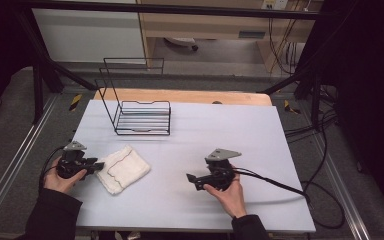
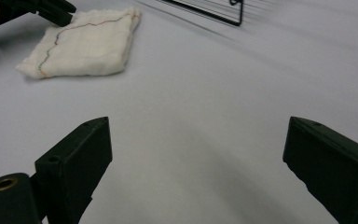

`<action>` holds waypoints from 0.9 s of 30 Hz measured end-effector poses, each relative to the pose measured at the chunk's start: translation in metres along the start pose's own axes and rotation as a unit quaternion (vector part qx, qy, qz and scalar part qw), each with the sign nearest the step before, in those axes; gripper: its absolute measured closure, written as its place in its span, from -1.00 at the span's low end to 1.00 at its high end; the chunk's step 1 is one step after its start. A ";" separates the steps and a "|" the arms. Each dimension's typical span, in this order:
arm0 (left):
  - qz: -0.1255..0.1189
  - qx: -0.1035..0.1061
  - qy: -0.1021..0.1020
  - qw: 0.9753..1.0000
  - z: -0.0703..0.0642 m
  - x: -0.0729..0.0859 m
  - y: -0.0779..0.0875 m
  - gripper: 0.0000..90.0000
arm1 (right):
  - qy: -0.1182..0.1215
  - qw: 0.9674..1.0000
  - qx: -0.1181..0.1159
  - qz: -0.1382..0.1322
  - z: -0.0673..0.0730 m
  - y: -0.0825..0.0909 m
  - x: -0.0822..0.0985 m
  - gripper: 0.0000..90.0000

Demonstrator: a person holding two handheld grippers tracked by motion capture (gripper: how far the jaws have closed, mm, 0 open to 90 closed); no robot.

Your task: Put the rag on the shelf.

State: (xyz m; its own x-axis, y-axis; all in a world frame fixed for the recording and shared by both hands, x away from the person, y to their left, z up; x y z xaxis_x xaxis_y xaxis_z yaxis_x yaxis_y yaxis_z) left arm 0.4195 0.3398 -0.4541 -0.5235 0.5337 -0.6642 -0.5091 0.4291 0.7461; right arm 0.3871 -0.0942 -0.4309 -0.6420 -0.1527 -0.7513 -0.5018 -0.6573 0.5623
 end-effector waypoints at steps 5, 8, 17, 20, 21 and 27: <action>0.001 0.003 -0.009 1.000 -0.002 0.000 0.002 0.36 | 0.004 1.000 -0.013 0.007 0.022 -0.024 -0.009 -0.65; 0.004 -0.003 -0.014 1.000 -0.005 -0.001 0.000 0.40 | -0.002 1.000 -0.015 0.010 0.039 -0.050 -0.015 -0.46; 0.006 -0.006 -0.022 1.000 -0.009 -0.002 0.000 0.61 | -0.013 1.000 -0.004 0.021 0.064 -0.105 -0.016 -0.14; 0.008 -0.010 -0.025 1.000 -0.010 -0.002 0.000 0.66 | -0.013 1.000 0.002 0.025 0.069 -0.116 -0.016 -0.01; 0.008 -0.010 -0.026 1.000 -0.010 -0.003 0.000 0.68 | -0.016 1.000 0.001 0.025 0.070 -0.119 -0.015 0.05; 0.010 -0.015 -0.029 0.999 -0.012 -0.004 0.000 0.80 | -0.046 0.998 0.000 0.042 0.072 -0.127 -0.013 0.35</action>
State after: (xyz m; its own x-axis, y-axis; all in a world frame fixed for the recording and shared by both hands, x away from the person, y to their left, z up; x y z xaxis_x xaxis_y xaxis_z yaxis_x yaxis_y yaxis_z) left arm 0.4132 0.3292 -0.4520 -0.4938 0.5843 -0.6440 -0.5189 0.3963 0.7574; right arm 0.4174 0.0449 -0.4679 -0.7326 -0.1388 -0.6663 -0.4440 -0.6446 0.6224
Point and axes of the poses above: each handheld gripper's, and its own axes: y roughly backward along the jaws, x roughly out of its underside, z roughly to its left, the point moved 2 cm from there along -y, roughly forward along the jaws, and after that the axes turned 14 degrees about -y, right-handed, at the moved point
